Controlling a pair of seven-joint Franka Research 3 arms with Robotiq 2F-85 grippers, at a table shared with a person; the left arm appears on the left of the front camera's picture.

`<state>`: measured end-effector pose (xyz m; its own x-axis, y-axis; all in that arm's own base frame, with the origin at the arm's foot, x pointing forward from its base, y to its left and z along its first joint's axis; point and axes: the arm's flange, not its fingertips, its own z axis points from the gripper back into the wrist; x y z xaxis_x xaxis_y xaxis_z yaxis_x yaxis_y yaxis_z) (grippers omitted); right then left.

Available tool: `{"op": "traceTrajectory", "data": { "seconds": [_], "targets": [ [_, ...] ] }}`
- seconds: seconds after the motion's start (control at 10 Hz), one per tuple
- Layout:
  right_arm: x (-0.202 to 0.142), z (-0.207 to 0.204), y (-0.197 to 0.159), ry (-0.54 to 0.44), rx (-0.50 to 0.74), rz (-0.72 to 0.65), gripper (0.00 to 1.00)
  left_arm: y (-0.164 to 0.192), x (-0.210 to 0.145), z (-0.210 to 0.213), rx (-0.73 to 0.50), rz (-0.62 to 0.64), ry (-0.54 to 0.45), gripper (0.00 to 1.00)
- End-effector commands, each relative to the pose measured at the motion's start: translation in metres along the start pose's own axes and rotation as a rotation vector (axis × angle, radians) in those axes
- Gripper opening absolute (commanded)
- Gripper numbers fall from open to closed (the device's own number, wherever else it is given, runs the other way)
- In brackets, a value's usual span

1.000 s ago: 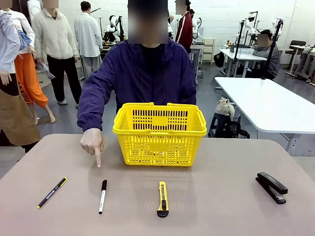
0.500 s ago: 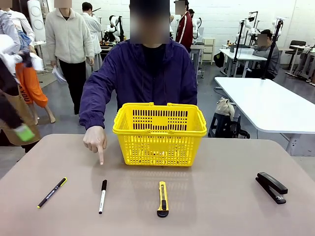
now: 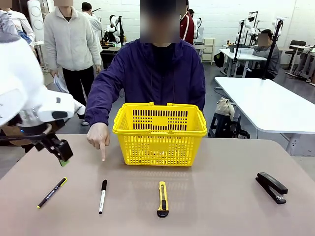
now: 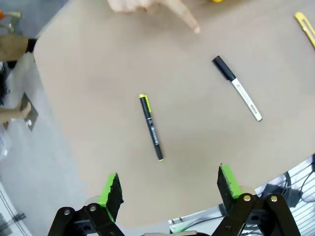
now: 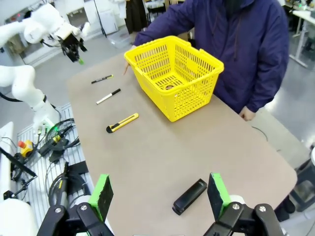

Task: Place the items the person wants into the basket.
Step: Pick up the item the person points to and place it in the Market Basket.

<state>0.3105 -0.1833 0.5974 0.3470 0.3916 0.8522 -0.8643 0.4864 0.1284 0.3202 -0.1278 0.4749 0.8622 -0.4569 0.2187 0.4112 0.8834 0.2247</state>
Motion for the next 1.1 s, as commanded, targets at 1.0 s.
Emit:
{"op": "traceTrajectory", "data": {
  "seconds": [1.0],
  "targets": [
    [-0.001, -0.001, -0.002, -0.032, 0.006, 0.017, 1.00, -0.004, 0.019, -0.028, -0.059, 0.089, 0.030, 1.00]
  ]
}}
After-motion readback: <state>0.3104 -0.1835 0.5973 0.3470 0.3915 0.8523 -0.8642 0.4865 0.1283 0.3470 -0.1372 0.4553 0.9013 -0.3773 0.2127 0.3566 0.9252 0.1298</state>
